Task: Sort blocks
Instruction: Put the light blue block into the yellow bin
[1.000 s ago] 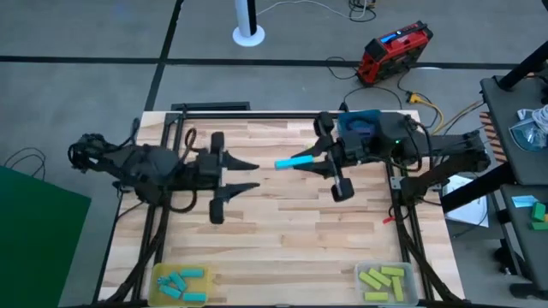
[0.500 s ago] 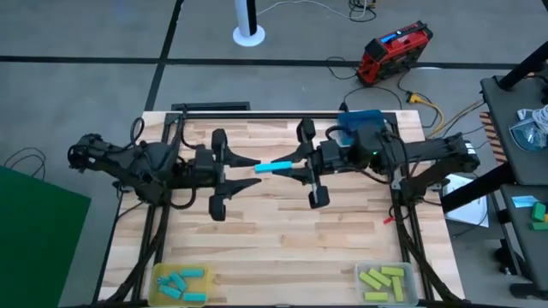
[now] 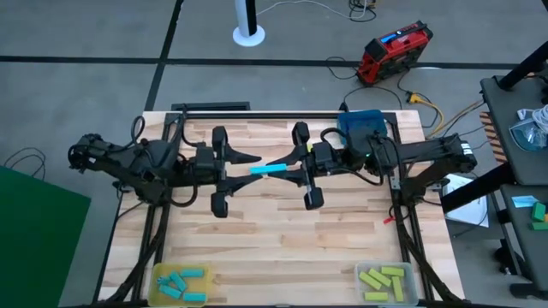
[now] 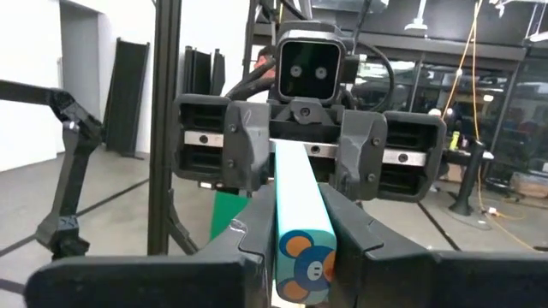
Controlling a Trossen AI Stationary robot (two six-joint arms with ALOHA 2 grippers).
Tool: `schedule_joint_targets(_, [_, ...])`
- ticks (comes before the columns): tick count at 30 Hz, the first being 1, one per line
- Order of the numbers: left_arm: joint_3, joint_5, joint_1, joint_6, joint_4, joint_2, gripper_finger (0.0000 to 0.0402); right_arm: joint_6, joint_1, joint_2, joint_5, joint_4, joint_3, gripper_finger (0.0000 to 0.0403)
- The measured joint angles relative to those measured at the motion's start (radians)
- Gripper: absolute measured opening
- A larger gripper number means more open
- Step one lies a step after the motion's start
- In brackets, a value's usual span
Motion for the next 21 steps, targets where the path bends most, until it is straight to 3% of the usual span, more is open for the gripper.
schedule_joint_targets(8, [0.000,0.007,0.000,0.000,-0.004,0.000,0.0145,0.015,0.000,0.002,0.001,0.001,0.000,0.0052])
schedule_joint_targets(16, [0.000,0.004,0.000,0.013,-0.010,0.000,0.0028,0.033,0.000,0.001,0.025,-0.012,0.000,0.0052])
schedule_joint_targets(21, [0.000,0.001,0.001,0.005,-0.021,0.000,0.0028,0.047,0.000,-0.001,0.043,-0.056,0.001,0.0052])
